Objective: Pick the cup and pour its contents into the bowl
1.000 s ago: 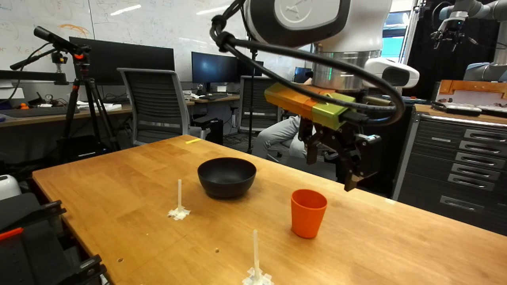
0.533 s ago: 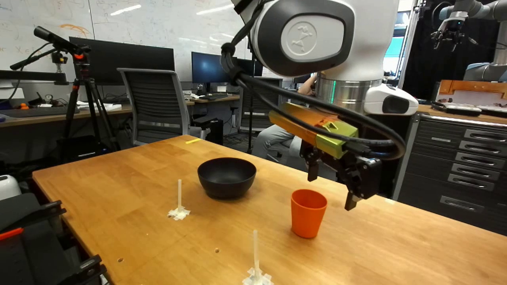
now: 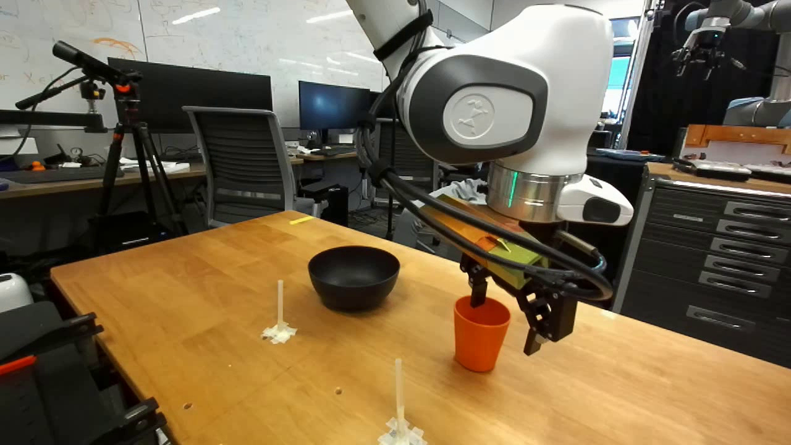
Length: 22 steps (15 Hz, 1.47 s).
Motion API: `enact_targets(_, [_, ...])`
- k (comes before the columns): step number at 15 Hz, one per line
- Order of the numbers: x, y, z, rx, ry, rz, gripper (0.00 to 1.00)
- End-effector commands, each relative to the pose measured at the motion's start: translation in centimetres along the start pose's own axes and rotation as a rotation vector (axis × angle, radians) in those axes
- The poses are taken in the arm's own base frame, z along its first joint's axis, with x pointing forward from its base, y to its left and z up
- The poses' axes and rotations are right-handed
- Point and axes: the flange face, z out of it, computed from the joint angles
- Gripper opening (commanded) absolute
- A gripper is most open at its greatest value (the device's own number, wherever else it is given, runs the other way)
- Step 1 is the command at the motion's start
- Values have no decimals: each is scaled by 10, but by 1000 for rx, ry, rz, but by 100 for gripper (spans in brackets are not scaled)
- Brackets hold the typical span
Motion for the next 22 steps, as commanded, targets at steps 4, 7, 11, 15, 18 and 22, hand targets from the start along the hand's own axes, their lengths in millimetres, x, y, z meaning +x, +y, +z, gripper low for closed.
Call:
enact_targets(4, [15, -13, 5, 16, 14, -39, 58])
enact_targets(7, [17, -19, 0, 24, 20, -47, 33])
enact_targets(11, [18, -20, 0, 23, 20, -50, 2])
enact_targets(15, [16, -19, 4, 10, -3, -62, 1])
enact_targets(18, [15, -20, 3, -7, -13, -72, 1])
enact_targets(22, [12, -24, -10, -28, -11, -94, 1])
